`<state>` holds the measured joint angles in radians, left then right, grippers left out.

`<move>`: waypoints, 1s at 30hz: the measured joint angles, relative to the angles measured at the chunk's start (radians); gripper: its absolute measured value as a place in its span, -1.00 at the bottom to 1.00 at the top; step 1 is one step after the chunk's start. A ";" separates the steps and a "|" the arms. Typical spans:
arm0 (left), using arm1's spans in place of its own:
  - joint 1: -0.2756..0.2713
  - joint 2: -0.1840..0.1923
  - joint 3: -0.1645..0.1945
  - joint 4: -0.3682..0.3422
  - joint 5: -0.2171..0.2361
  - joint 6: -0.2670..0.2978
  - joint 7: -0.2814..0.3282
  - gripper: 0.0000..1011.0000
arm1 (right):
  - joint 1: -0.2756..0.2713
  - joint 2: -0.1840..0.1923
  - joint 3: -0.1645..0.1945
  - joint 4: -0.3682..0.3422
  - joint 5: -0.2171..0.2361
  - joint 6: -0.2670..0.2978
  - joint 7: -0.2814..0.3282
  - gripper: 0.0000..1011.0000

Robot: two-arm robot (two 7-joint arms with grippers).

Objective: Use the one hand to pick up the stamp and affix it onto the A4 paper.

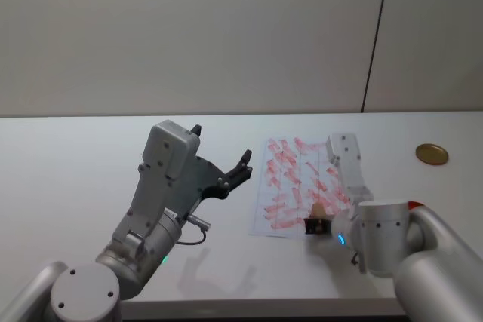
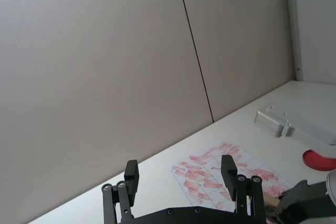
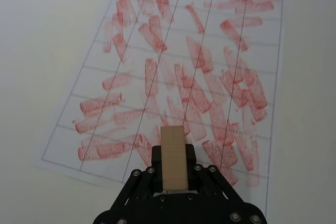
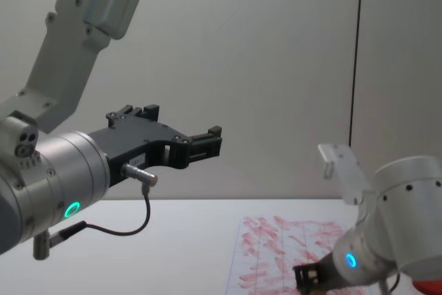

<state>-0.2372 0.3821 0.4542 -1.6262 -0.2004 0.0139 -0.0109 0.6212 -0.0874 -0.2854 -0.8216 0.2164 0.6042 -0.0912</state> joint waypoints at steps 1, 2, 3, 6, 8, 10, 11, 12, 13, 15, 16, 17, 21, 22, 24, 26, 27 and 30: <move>0.000 0.000 0.000 0.000 0.000 0.000 0.000 0.96 | -0.005 0.003 0.001 -0.013 0.000 0.001 0.000 -0.56; 0.000 0.000 0.000 0.000 0.000 0.000 0.000 0.96 | -0.010 0.006 0.003 -0.041 0.000 0.001 -0.001 -0.56; 0.000 0.000 0.000 0.000 0.000 0.000 0.000 0.96 | -0.013 0.007 0.004 -0.054 0.000 0.001 -0.001 -0.56; 0.000 0.000 0.000 0.000 0.000 0.000 0.000 0.96 | -0.026 0.013 0.009 -0.113 0.003 0.000 -0.001 -0.56; 0.000 0.000 0.000 0.000 0.000 0.000 0.000 0.96 | -0.036 0.018 0.014 -0.160 0.007 -0.001 0.001 -0.56; 0.000 0.000 0.000 0.000 0.000 0.000 0.000 0.96 | -0.043 0.021 0.017 -0.189 0.010 -0.001 0.002 -0.56; 0.000 0.000 0.000 0.000 0.000 0.000 0.000 0.96 | -0.051 0.026 0.022 -0.224 0.015 -0.002 0.004 -0.56; 0.000 0.000 0.000 0.000 0.000 0.000 0.000 0.96 | -0.054 0.028 0.024 -0.239 0.017 -0.002 0.005 -0.56; 0.000 0.000 0.000 0.000 0.000 0.000 0.000 0.96 | -0.057 0.031 0.027 -0.254 0.019 -0.002 0.006 -0.56; 0.000 0.000 0.000 0.000 0.000 0.000 0.000 0.96 | -0.068 0.038 0.035 -0.298 0.027 -0.003 0.009 -0.57; 0.000 0.000 0.000 0.000 0.000 0.000 0.000 0.96 | -0.071 0.041 0.038 -0.311 0.029 -0.004 0.011 -0.56; 0.000 0.000 0.000 0.000 0.000 0.000 0.000 0.96 | -0.079 0.048 0.044 -0.340 0.034 -0.007 0.015 -0.56; 0.000 0.000 0.000 0.000 0.000 0.000 0.000 0.96 | -0.099 0.066 0.061 -0.398 0.043 -0.023 0.028 -0.56; 0.000 0.000 0.000 0.000 0.000 0.000 0.000 0.96 | -0.103 0.070 0.065 -0.407 0.044 -0.026 0.030 -0.56; 0.000 0.000 0.000 0.000 0.000 0.000 0.000 0.96 | -0.116 0.084 0.077 -0.433 0.047 -0.040 0.042 -0.56; 0.000 0.000 0.000 0.000 0.000 0.000 0.000 0.96 | -0.128 0.097 0.089 -0.452 0.048 -0.055 0.053 -0.56; 0.000 0.000 0.000 0.000 0.000 0.000 0.000 0.96 | -0.128 0.097 0.089 -0.452 0.048 -0.055 0.053 -0.57; 0.000 0.000 0.000 0.000 0.000 0.000 0.000 0.96 | -0.148 0.121 0.109 -0.473 0.049 -0.076 0.064 -0.56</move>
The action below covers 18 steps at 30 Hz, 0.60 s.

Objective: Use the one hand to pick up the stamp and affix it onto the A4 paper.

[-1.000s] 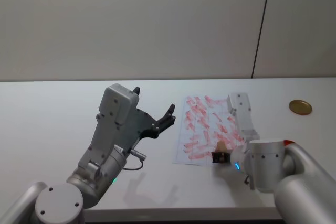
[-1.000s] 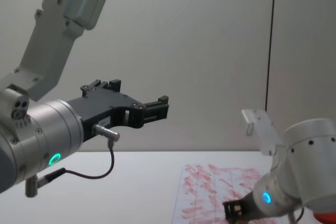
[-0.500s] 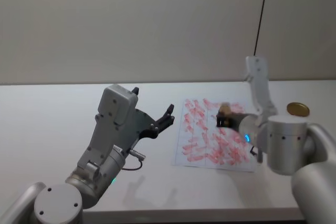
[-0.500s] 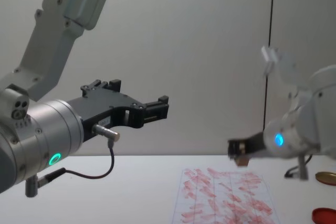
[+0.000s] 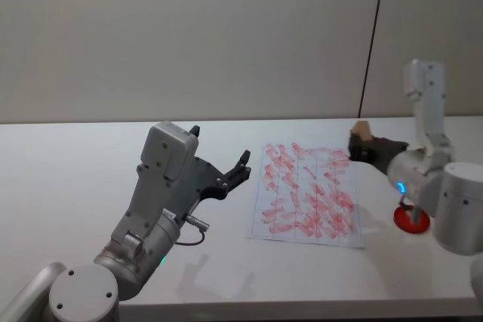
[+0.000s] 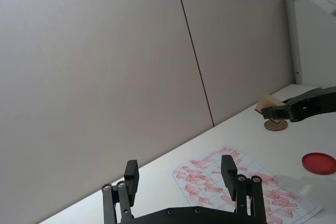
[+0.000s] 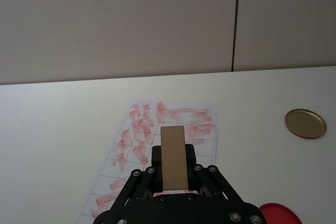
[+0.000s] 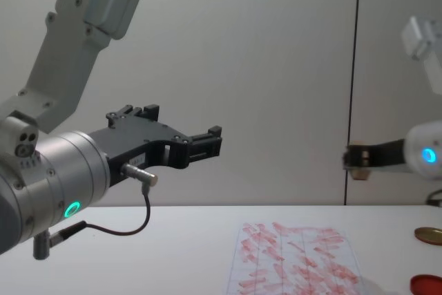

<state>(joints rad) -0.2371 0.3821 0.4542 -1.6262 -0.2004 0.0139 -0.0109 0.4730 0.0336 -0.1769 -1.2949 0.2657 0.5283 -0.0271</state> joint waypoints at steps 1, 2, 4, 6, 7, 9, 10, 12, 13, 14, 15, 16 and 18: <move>0.000 0.000 0.000 0.000 0.000 0.000 0.000 0.96 | -0.002 0.003 0.004 -0.003 0.000 -0.004 0.001 -0.56; 0.000 0.000 0.000 0.000 0.000 0.000 0.000 0.96 | -0.010 0.012 0.012 -0.007 0.000 -0.009 0.002 -0.56; 0.000 0.000 0.000 0.000 0.000 0.000 0.000 0.96 | -0.015 0.019 0.020 -0.009 0.001 -0.014 0.002 -0.56; 0.000 0.000 0.000 0.000 0.000 0.000 0.000 0.96 | -0.021 0.029 0.031 -0.009 0.002 -0.021 -0.001 -0.56; 0.000 0.000 0.000 0.000 0.000 0.000 0.000 0.96 | -0.023 0.033 0.036 -0.009 0.003 -0.022 -0.002 -0.56; 0.000 0.000 0.000 0.000 0.000 0.000 0.000 0.96 | -0.025 0.038 0.043 -0.005 0.004 -0.023 -0.006 -0.56; 0.000 0.000 0.000 0.000 0.000 0.000 0.000 0.96 | -0.025 0.044 0.050 0.002 0.006 -0.024 -0.012 -0.56; 0.000 0.000 0.000 0.000 0.000 0.000 0.000 0.96 | -0.025 0.051 0.060 0.016 0.008 -0.024 -0.019 -0.56; 0.000 0.000 0.000 0.000 0.000 0.000 0.000 0.96 | -0.024 0.053 0.063 0.022 0.009 -0.024 -0.021 -0.56; 0.000 0.000 0.000 0.000 0.000 0.000 0.000 0.96 | -0.022 0.054 0.066 0.028 0.010 -0.023 -0.024 -0.56; 0.000 0.000 0.000 0.000 0.000 0.000 0.000 0.96 | -0.020 0.056 0.068 0.034 0.011 -0.022 -0.026 -0.56; 0.000 0.000 0.000 0.000 0.000 0.000 0.000 0.96 | -0.016 0.058 0.073 0.048 0.013 -0.020 -0.030 -0.57; 0.000 0.000 0.000 0.000 0.000 0.000 0.000 0.96 | -0.005 0.061 0.080 0.075 0.016 -0.014 -0.038 -0.56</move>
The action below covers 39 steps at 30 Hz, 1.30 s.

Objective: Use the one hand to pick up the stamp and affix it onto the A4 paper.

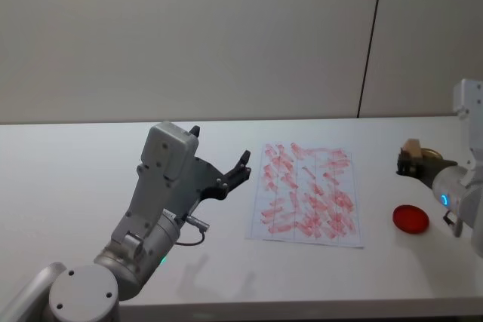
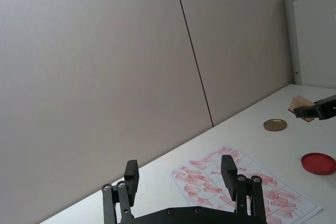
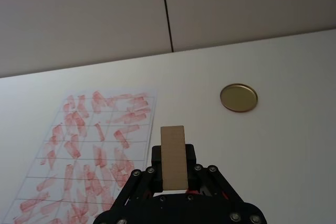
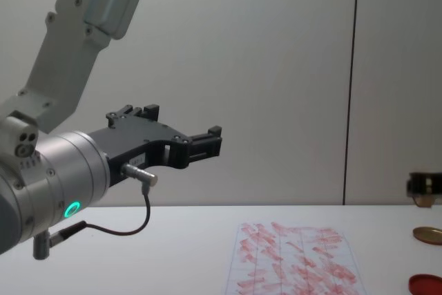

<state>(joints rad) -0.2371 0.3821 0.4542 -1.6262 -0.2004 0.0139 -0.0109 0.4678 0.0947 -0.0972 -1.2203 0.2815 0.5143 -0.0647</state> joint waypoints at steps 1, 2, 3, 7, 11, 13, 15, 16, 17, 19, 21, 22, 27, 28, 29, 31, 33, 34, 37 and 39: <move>0.000 0.000 0.000 0.000 0.000 0.000 0.000 0.96 | 0.000 0.000 0.000 0.000 0.000 0.000 0.000 -0.56; 0.000 0.000 0.000 0.000 0.000 0.000 0.000 0.96 | 0.008 0.001 0.004 0.020 0.002 0.003 -0.004 -0.56; 0.000 0.000 0.000 0.000 0.000 0.000 0.000 0.96 | 0.011 0.001 0.005 0.025 0.002 0.005 -0.006 -0.56; 0.000 0.000 0.000 0.000 0.000 0.000 0.000 0.96 | 0.039 0.002 0.010 0.087 0.006 0.014 -0.017 -0.56; 0.000 0.000 0.000 0.000 0.000 0.000 0.000 0.96 | 0.056 0.000 0.012 0.124 0.009 0.019 -0.023 -0.56; 0.000 0.000 0.000 0.000 0.000 0.000 0.000 0.96 | 0.067 -0.001 0.013 0.147 0.010 0.023 -0.027 -0.56; 0.000 0.000 0.000 0.000 0.000 0.000 0.000 0.96 | 0.076 -0.003 0.013 0.167 0.011 0.026 -0.030 -0.56; 0.000 0.000 0.000 0.000 0.000 0.000 0.000 0.96 | 0.079 -0.004 0.013 0.174 0.012 0.027 -0.032 -0.56; 0.000 0.000 0.000 0.000 0.000 0.000 0.000 0.96 | 0.084 -0.005 0.013 0.185 0.013 0.030 -0.034 -0.56; 0.000 0.000 0.000 0.000 0.000 0.000 0.000 0.96 | 0.089 -0.006 0.013 0.196 0.014 0.033 -0.036 -0.56; 0.000 0.000 0.000 0.000 0.000 0.000 0.000 0.96 | 0.095 -0.007 0.014 0.209 0.016 0.039 -0.039 -0.56; 0.000 0.000 0.000 0.000 0.000 0.000 0.000 0.96 | 0.096 -0.008 0.014 0.212 0.016 0.040 -0.040 -0.56; 0.000 0.000 0.000 0.000 0.000 0.000 0.000 0.96 | 0.108 -0.010 0.016 0.239 0.020 0.055 -0.049 -0.56; 0.000 0.000 0.000 0.000 0.000 0.000 0.000 0.96 | 0.109 -0.011 0.016 0.243 0.021 0.058 -0.050 -0.56; 0.000 0.000 0.000 0.000 0.000 0.000 0.000 0.96 | 0.111 -0.011 0.017 0.246 0.021 0.059 -0.051 -0.56; 0.000 0.000 0.000 0.000 0.000 0.000 0.000 0.96 | 0.115 -0.012 0.018 0.258 0.022 0.065 -0.054 -0.56; 0.000 0.000 0.000 0.000 0.000 0.000 0.000 0.96 | 0.120 -0.013 0.019 0.272 0.023 0.070 -0.057 -0.56; 0.000 0.000 0.000 0.000 0.000 0.000 0.000 0.96 | 0.122 -0.013 0.019 0.276 0.023 0.071 -0.058 -0.56; 0.000 0.000 0.000 0.000 0.000 0.000 0.000 0.96 | 0.128 -0.015 0.020 0.294 0.023 0.075 -0.060 -0.56; 0.000 0.000 0.000 0.000 0.000 0.000 0.000 0.96 | 0.132 -0.015 0.020 0.306 0.022 0.078 -0.060 -0.56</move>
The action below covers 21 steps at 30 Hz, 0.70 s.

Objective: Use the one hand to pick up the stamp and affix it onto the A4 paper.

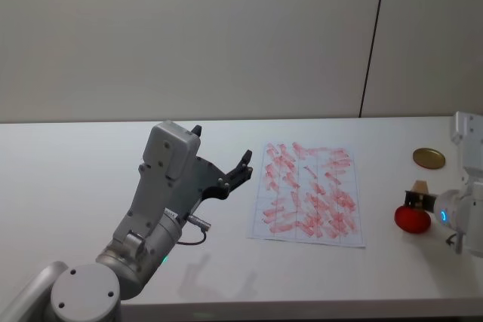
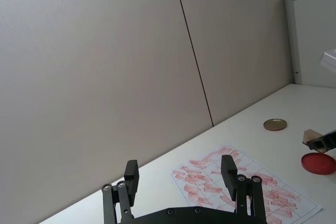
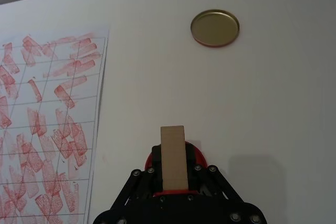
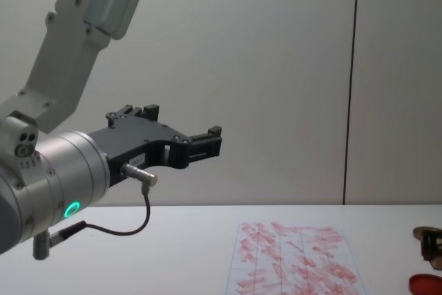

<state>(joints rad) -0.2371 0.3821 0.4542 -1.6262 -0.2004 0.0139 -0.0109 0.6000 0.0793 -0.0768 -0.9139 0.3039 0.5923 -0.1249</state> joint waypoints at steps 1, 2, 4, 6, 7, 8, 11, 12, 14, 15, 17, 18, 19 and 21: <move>0.000 0.000 0.000 0.000 0.000 0.000 0.000 0.96 | 0.000 0.000 0.000 0.000 0.000 0.000 0.000 -0.56; 0.000 0.000 0.000 0.000 0.000 0.000 0.000 0.96 | 0.003 0.000 0.000 0.009 -0.001 0.001 0.000 -0.56; 0.000 0.000 0.000 0.000 0.000 0.000 0.000 0.96 | 0.006 -0.001 0.001 0.020 -0.002 0.002 0.000 -0.56; 0.000 0.000 0.000 0.000 0.000 0.000 0.000 0.96 | 0.008 -0.001 0.001 0.026 -0.003 0.002 0.001 -0.56; 0.000 0.000 0.000 0.000 0.000 0.000 0.000 0.96 | 0.009 -0.002 0.001 0.033 -0.005 0.002 0.003 -0.56; 0.000 0.000 0.000 0.000 0.000 0.000 0.000 0.96 | 0.010 -0.002 0.001 0.036 -0.005 0.002 0.003 -0.56; 0.000 0.000 0.000 0.000 0.000 0.000 0.000 0.96 | 0.013 -0.003 0.001 0.047 -0.006 -0.001 0.009 -0.56; 0.000 0.000 0.000 0.000 0.000 0.000 0.000 0.96 | 0.013 -0.003 0.002 0.049 -0.007 -0.003 0.011 -0.55; 0.000 0.000 0.000 0.000 0.000 0.000 0.000 0.96 | 0.016 -0.003 0.002 0.057 -0.008 -0.008 0.016 -0.47; 0.000 0.000 0.000 0.000 0.000 0.000 0.000 0.96 | 0.017 -0.003 0.002 0.059 -0.009 -0.010 0.017 -0.45; 0.000 0.000 0.000 0.000 0.000 0.000 0.000 0.96 | 0.019 -0.004 0.002 0.066 -0.010 -0.016 0.022 -0.29; 0.000 0.000 0.000 0.000 0.000 0.000 0.000 0.96 | 0.019 -0.004 0.002 0.068 -0.011 -0.018 0.024 -0.24; 0.000 0.000 0.000 0.000 0.000 0.000 0.000 0.96 | 0.020 -0.005 0.002 0.070 -0.011 -0.021 0.026 -0.12; 0.000 0.000 0.000 0.000 0.000 0.000 0.000 0.96 | 0.022 -0.005 0.001 0.074 -0.013 -0.028 0.030 -0.05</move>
<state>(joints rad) -0.2371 0.3821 0.4542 -1.6262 -0.2004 0.0138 -0.0109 0.6219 0.0742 -0.0755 -0.8403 0.2907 0.5639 -0.0945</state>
